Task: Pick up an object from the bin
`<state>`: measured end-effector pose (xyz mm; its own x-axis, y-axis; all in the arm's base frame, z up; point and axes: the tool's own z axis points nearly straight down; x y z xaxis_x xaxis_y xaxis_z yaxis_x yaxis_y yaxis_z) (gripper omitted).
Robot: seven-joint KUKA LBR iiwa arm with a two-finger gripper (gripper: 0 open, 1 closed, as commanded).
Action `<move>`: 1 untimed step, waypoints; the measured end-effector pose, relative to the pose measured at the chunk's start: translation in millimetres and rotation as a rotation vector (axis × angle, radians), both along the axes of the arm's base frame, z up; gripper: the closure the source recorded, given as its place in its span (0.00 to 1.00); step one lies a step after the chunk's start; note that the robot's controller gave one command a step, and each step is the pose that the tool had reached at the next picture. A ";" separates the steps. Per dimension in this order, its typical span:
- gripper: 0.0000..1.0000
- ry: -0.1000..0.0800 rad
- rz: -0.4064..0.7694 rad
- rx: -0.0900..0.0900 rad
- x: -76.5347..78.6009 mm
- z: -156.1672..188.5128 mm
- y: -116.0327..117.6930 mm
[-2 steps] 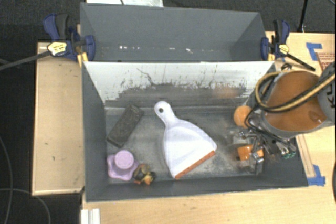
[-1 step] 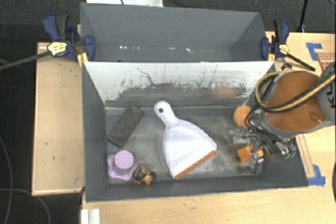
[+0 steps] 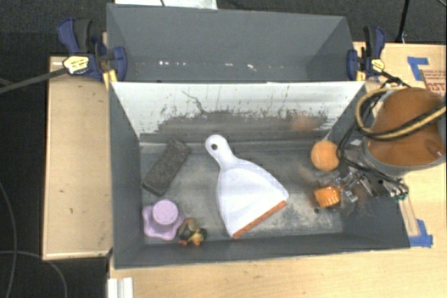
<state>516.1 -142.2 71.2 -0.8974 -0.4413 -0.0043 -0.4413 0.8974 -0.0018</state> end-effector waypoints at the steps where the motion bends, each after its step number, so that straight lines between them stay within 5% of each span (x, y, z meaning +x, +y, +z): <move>1: 1.00 0.000 -0.001 0.000 0.0 0.0 0.1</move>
Offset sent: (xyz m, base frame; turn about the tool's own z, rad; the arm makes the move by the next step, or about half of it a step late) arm 0.0115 0.0044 0.0944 0.0056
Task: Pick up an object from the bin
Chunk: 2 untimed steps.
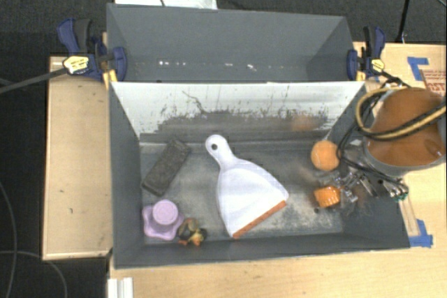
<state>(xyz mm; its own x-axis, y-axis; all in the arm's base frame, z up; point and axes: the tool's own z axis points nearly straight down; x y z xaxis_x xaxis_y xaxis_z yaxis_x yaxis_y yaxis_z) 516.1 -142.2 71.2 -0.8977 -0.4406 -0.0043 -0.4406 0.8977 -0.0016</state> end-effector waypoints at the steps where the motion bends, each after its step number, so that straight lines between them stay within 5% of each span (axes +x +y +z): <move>1: 1.00 0.009 -0.005 0.002 4.8 50.6 3.1; 2: 1.00 0.000 0.043 0.000 14.7 209.5 9.6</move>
Offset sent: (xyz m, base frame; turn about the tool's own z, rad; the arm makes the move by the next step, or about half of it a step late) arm 0.0135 0.0096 0.2083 -0.0478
